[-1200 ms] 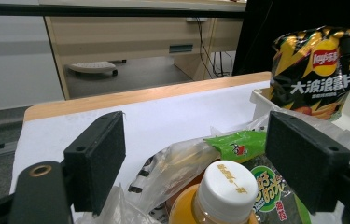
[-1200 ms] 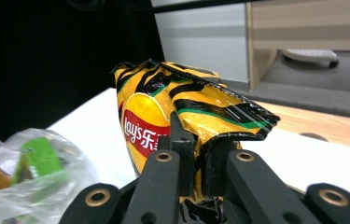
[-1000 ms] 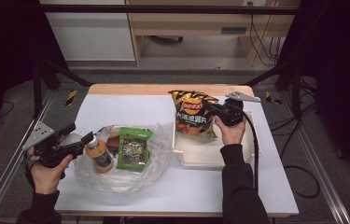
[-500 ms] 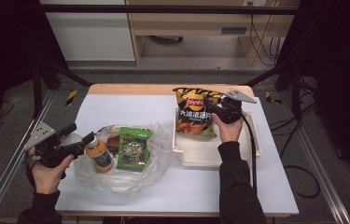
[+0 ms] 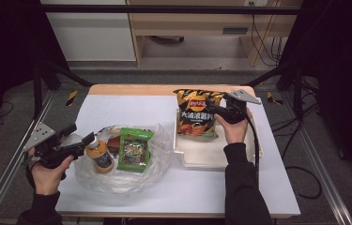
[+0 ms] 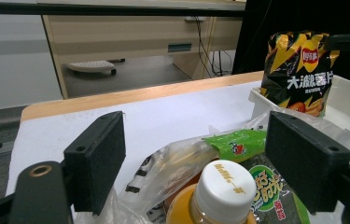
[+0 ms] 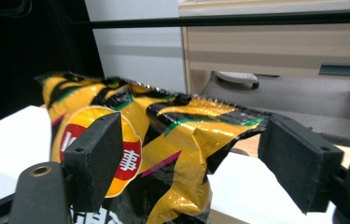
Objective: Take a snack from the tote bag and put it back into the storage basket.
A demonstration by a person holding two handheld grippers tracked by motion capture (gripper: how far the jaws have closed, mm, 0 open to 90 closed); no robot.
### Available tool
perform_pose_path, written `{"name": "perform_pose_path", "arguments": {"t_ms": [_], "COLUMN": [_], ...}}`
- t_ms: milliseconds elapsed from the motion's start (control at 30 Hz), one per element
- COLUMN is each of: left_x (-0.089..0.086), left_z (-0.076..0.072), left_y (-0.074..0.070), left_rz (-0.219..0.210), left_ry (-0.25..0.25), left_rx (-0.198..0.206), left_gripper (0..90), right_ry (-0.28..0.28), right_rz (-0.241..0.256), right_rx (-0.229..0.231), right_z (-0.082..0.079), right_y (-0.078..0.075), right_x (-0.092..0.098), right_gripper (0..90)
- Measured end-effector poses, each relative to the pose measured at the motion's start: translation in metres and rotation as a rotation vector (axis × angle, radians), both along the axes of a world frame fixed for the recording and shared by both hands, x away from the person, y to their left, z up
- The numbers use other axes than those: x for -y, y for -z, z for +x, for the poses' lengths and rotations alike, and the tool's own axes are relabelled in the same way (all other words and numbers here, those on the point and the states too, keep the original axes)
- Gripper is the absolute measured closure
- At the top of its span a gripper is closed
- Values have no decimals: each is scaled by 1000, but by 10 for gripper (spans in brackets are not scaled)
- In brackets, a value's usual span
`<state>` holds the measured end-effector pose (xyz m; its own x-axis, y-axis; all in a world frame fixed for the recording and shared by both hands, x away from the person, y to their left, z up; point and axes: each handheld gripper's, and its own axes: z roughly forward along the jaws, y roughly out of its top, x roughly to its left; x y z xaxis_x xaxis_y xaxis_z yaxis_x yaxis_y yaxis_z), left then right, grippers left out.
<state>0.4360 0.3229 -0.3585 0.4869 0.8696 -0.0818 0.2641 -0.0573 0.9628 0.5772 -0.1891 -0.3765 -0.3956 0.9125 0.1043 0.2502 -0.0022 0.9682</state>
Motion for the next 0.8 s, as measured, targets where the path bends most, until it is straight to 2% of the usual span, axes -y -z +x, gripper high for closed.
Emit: {"name": "perform_pose_path", "arguments": {"t_ms": [133,367,433,500,567,633,700,800], "left_x": [0,2,2,2,3,3,4,4], "left_z": [0,0,0,0,0,0,0,0], "left_y": [0,0,1,1,1,1,1,1], "left_rz": [1,6,7,8,8,10,10,8], "left_ry": [0,1,1,1,1,2,4,5], "left_rx": [2,-1,-1,-2,-3,-4,-5,-3], "left_gripper": [196,196,196,196,196,196,196,196], "right_ry": [-9,-51,-69,-81,-93,-105,-110,-127], "right_rz": [-8,-35,-32,0,22,19,20,11], "right_rx": [3,-17,-16,12,3,-8,11,8], "right_z": [-10,-34,-41,-50,-57,-64,-72,-84], "right_y": [-7,-19,-23,-24,-24,-25,-24,-23], "right_x": [4,2,0,0,0,0,0,1], "right_gripper": [193,162,156,166,165,168,182,188]}}
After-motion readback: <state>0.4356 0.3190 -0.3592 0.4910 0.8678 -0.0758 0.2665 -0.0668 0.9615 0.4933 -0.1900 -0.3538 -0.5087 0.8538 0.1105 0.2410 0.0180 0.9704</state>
